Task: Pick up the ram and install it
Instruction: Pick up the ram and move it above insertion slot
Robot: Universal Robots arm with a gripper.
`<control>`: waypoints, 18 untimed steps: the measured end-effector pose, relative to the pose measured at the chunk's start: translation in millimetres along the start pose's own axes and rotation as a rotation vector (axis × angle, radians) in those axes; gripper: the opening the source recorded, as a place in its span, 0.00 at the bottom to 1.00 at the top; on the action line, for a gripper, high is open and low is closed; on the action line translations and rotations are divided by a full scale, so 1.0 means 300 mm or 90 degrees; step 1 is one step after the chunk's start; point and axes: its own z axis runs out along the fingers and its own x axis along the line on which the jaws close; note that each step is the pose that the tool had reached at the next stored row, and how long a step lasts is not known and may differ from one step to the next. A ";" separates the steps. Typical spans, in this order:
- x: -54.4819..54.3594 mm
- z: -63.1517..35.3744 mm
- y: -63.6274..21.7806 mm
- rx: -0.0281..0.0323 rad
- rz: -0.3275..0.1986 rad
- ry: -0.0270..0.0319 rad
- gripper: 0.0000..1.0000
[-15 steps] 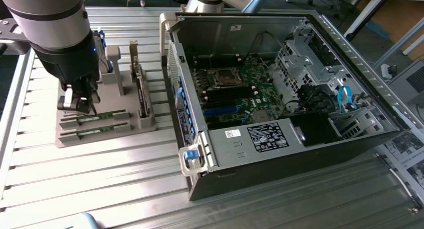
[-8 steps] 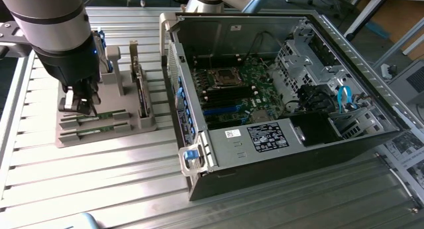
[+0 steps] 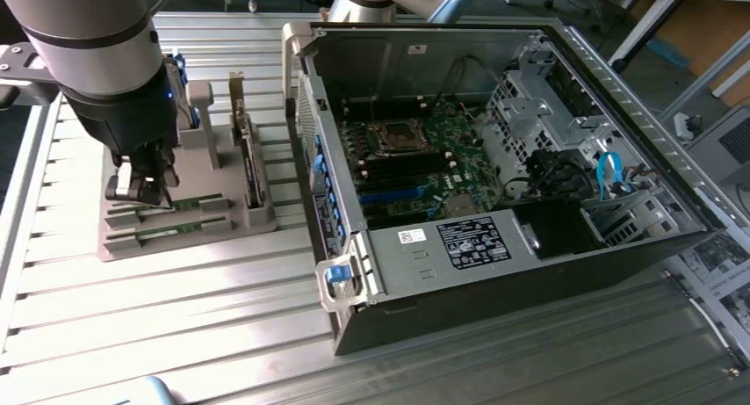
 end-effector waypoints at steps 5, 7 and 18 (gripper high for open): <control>0.000 0.008 0.000 0.0000 0.000 -0.0001 0.36; 0.000 0.011 0.000 0.0000 0.000 -0.0001 0.36; 0.001 0.031 -0.001 0.0000 0.000 -0.0001 0.36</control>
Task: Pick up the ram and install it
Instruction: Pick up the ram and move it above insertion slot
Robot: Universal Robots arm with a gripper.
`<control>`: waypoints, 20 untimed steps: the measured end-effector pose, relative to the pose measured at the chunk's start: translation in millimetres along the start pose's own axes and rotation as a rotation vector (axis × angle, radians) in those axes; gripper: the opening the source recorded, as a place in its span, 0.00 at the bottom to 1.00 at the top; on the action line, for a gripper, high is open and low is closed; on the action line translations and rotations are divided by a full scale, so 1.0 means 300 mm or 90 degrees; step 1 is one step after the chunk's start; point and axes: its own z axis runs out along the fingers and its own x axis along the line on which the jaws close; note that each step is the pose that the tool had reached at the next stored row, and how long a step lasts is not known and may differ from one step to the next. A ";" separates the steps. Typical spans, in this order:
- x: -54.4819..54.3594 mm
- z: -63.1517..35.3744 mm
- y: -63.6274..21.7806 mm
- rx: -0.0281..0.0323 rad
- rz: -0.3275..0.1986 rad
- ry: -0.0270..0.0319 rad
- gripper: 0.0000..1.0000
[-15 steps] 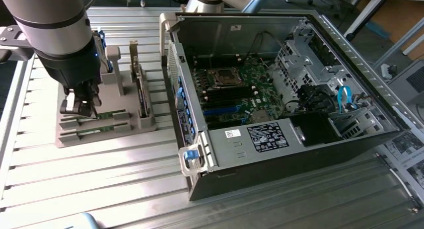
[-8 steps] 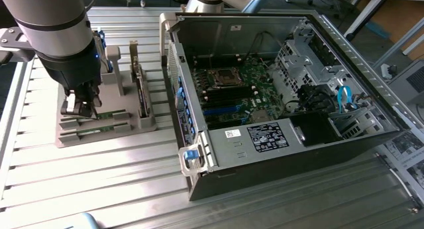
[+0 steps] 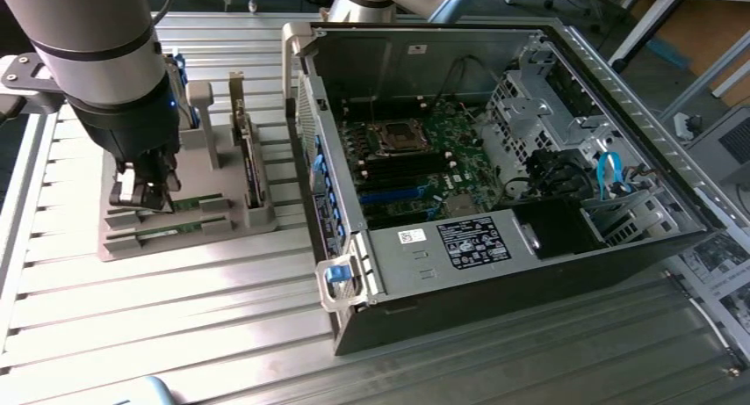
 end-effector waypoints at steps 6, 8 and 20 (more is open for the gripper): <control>0.000 0.011 0.000 0.0000 0.000 0.0000 0.36; 0.000 0.014 0.000 0.0000 0.000 0.0000 0.36; 0.001 0.042 -0.001 0.0000 0.000 0.0000 0.36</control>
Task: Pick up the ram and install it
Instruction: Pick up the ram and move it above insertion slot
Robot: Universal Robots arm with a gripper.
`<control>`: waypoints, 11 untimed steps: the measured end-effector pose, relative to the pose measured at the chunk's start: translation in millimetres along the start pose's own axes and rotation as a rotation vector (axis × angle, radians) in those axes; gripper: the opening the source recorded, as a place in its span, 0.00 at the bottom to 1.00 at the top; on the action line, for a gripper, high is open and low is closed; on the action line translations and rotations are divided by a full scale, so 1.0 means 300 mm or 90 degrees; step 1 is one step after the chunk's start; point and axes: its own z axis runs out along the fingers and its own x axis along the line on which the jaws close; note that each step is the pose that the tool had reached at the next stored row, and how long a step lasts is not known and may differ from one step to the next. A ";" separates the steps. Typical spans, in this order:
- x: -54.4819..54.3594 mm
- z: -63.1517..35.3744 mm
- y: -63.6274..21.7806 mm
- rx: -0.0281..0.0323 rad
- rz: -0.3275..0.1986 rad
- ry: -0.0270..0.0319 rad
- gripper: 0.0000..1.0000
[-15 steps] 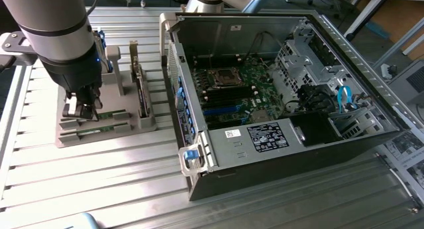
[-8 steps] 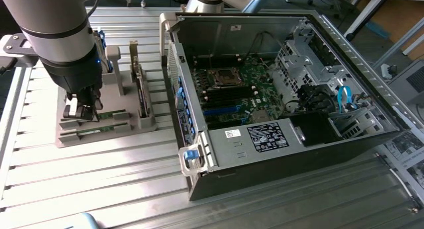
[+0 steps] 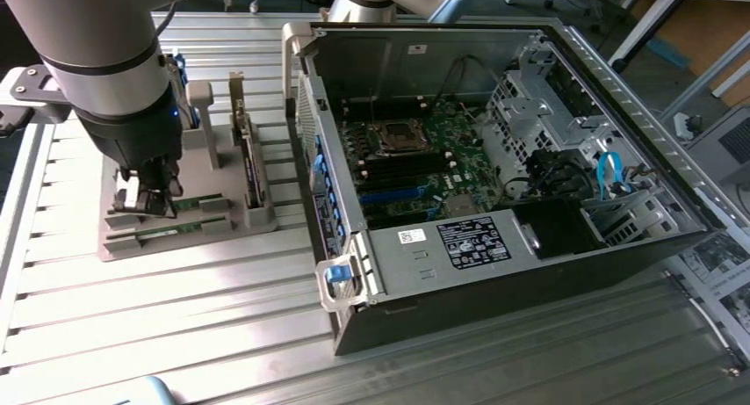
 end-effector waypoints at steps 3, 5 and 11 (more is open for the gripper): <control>0.000 0.004 0.000 -0.0005 -0.022 0.0006 0.36; 0.000 0.005 0.000 -0.0009 -0.041 0.0011 0.36; 0.000 0.006 0.000 -0.0023 -0.107 0.0027 0.36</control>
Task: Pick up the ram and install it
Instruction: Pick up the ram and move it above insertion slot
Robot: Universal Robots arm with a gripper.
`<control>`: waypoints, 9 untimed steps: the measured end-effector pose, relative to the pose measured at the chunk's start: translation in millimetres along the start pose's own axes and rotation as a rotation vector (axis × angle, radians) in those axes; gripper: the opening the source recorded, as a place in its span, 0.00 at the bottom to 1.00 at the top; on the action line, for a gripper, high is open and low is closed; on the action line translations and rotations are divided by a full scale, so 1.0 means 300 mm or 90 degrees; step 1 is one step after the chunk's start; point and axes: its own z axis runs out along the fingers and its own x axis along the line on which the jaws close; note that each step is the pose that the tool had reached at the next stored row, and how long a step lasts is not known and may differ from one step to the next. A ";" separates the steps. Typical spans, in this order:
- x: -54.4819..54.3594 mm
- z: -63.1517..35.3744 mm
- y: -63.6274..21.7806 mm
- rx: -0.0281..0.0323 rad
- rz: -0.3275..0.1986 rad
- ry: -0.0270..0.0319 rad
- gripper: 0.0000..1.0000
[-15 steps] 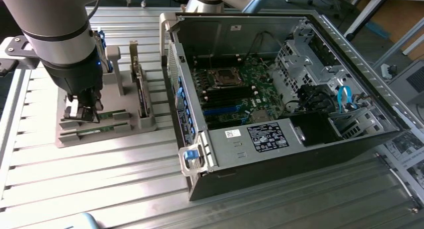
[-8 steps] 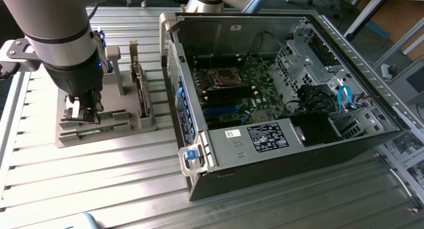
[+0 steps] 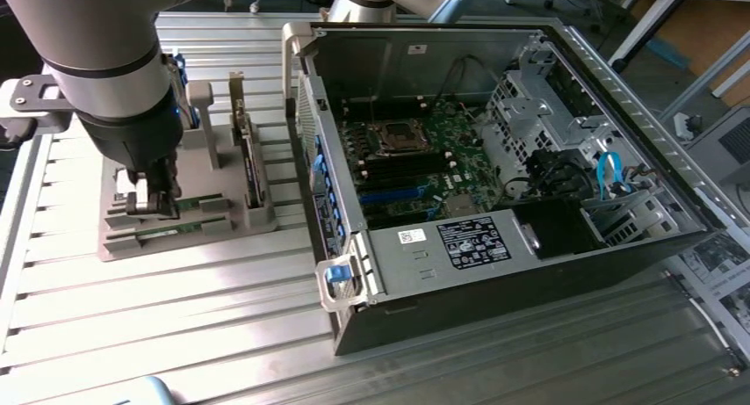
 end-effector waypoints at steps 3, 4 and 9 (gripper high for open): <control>0.000 0.001 0.000 -0.0005 -0.025 0.0006 0.36; 0.000 0.001 0.000 -0.0007 -0.033 0.0008 0.36; 0.000 0.002 0.000 -0.0016 -0.073 0.0018 0.36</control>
